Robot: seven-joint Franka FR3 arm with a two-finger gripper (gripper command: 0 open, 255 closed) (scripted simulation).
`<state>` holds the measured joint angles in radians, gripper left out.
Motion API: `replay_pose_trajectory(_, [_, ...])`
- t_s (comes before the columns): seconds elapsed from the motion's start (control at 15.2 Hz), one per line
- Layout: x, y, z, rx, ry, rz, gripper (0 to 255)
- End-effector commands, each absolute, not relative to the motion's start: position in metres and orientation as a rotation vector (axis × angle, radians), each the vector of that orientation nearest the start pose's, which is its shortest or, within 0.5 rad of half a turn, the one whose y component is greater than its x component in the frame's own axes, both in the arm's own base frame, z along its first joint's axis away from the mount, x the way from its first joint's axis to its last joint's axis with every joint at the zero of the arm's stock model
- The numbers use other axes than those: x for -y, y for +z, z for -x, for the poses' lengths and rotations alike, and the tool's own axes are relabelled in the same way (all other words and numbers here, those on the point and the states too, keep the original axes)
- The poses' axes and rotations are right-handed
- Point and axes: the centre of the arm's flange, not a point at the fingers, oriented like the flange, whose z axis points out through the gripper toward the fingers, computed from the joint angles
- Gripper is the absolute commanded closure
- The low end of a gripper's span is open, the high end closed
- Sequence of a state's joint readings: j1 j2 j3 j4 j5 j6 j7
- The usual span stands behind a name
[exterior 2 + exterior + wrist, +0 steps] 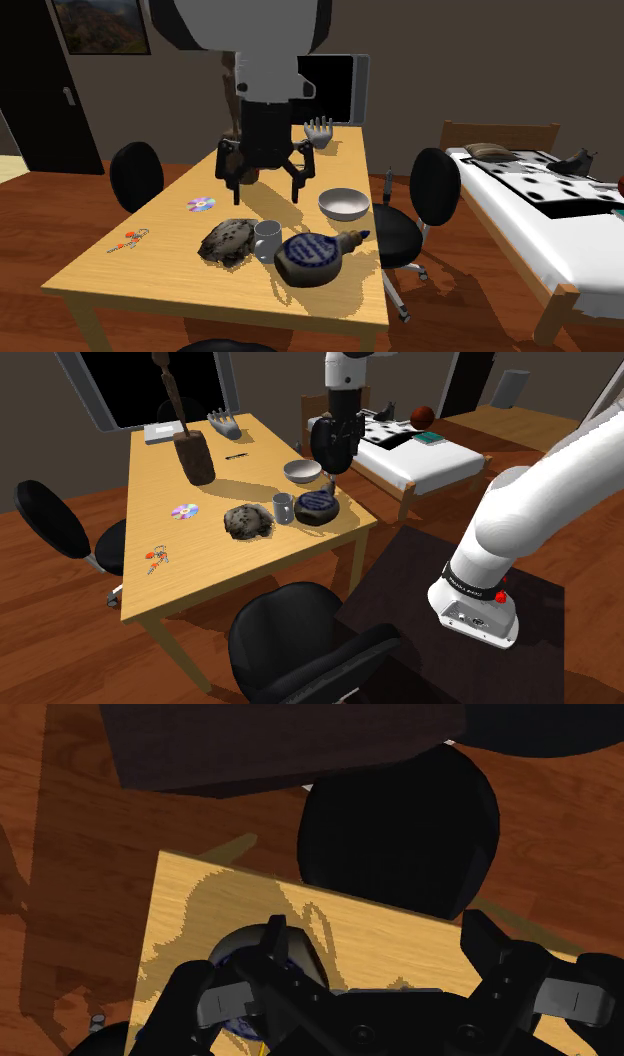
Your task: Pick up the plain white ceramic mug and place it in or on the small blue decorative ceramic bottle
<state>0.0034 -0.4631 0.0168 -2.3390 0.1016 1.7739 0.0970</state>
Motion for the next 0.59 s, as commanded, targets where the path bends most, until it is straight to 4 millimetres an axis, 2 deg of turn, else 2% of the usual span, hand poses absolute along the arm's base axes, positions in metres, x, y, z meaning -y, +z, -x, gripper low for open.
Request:
replay_pose_trajectory(0.0, [-0.018,0.484,-0.421,-0.156,0.169,3.055,0])
replay_pose_trajectory(0.53, [-0.027,0.418,-0.506,-0.140,0.197,3.083,0])
